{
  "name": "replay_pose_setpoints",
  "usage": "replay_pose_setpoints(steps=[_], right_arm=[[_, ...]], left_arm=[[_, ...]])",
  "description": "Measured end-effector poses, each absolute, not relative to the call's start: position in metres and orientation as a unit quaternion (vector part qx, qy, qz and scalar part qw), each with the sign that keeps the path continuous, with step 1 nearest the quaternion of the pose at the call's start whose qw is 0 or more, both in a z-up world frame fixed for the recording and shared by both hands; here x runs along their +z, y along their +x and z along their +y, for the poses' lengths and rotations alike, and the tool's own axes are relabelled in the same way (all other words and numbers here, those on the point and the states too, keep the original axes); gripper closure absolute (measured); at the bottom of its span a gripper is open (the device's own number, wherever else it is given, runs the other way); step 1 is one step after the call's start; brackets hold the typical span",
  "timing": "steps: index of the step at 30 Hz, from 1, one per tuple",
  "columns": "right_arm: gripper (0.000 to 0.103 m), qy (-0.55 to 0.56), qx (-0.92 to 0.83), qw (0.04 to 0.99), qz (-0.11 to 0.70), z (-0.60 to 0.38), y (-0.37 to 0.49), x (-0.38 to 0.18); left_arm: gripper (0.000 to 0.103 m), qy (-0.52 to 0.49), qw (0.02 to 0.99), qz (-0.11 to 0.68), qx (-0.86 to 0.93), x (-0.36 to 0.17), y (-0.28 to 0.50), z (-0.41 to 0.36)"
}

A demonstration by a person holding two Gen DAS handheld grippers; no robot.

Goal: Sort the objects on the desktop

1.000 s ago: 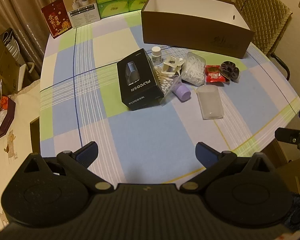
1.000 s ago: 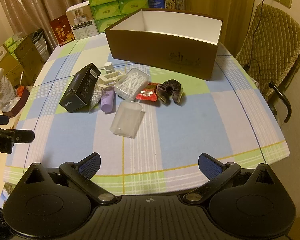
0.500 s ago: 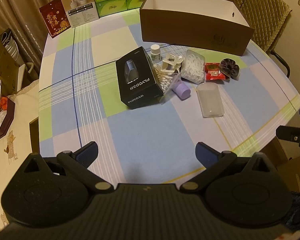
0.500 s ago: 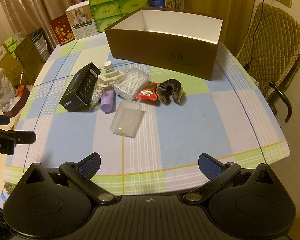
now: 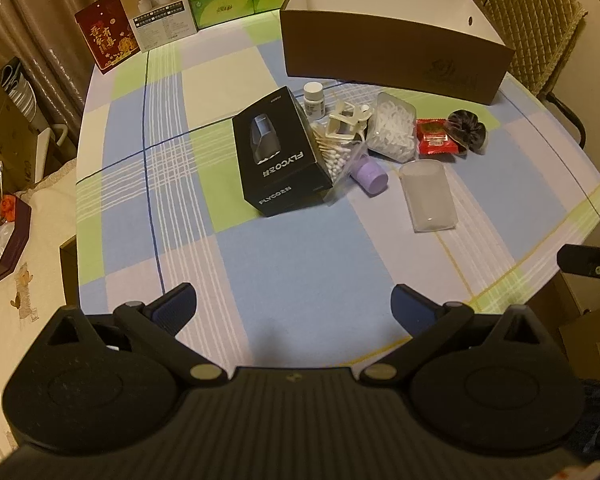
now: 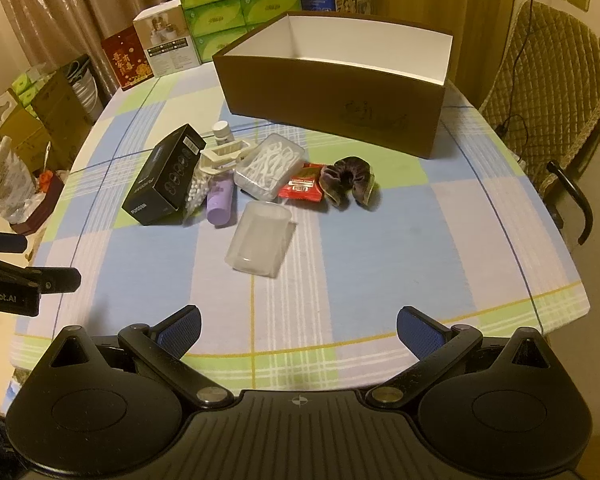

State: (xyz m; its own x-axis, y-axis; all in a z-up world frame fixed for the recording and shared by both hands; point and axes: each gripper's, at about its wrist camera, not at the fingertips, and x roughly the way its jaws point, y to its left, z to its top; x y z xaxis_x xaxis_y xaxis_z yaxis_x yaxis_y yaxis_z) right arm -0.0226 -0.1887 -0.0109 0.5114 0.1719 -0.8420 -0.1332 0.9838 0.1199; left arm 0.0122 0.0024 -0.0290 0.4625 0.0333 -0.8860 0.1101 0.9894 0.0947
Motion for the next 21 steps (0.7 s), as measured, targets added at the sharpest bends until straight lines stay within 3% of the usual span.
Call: replay_pose_setpoints(steps=[21], right_arm=[[0.002, 0.031, 0.075, 0.871, 0.485, -0.207, 0.001, -0.013]], left_arm=[[0.001, 0.097, 0.852, 0.514, -0.026, -0.048, 0.044, -0.001]])
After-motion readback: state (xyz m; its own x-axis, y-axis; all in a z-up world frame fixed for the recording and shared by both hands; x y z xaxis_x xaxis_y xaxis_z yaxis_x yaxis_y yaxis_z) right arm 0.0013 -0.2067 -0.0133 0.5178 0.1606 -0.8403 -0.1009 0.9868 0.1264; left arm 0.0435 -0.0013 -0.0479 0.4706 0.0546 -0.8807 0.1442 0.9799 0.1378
